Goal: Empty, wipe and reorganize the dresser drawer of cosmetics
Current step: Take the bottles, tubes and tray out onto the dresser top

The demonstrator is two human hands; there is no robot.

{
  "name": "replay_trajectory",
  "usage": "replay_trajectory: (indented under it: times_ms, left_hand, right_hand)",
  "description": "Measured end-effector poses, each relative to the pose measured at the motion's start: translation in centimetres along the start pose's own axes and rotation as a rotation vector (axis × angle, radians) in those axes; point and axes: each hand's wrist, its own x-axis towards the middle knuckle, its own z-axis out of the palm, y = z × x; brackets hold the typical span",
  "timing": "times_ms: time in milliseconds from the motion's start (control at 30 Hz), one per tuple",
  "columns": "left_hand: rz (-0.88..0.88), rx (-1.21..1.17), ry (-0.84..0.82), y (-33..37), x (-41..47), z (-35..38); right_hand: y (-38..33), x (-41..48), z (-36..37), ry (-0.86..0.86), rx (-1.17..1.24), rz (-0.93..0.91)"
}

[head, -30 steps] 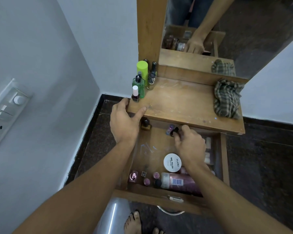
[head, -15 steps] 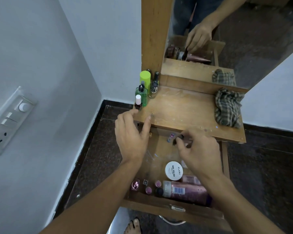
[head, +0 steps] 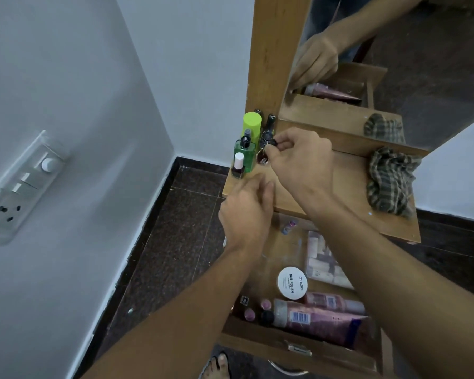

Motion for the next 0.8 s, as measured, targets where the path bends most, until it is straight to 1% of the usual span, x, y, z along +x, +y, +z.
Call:
replay_trajectory:
  times_ms: [267, 500, 567, 633, 700, 733, 800]
  left_hand:
    - [-0.02, 0.021, 0.005, -0.3, 0.5, -0.2]
    - [-0.004, 0.009, 0.013, -0.7, 0.4, 0.0]
    - [0.006, -0.034, 0.025, -0.9, 0.3, 0.1]
    - [0.023, -0.105, 0.049, -1.2, -0.2, 0.1]
    - [0.045, -0.153, 0.086, -1.4, -1.0, 0.2]
    - [0.046, -0.159, 0.098, -1.3, -1.6, 0.2]
    - [0.046, -0.14, 0.109, -0.7, -2.6, 0.4]
  right_hand:
    - [0.4, 0.6, 1.5, -0.036, -0.033, 0.0]
    - [1.0, 0.2, 1.6, -0.034, -0.03, -0.018]
    - [1.4, -0.6, 0.8, 0.02, 0.011, -0.018]
    - [2.7, -2.5, -0.2, 0.12, 0.051, -0.01]
    - [4.7, -5.9, -0.8, 0.178, 0.064, 0.061]
    - [5.9, -7.9, -0.8, 0.169, 0.06, 0.129]
    - [8.2, -11.5, -0.2, 0.08, 0.055, 0.291]
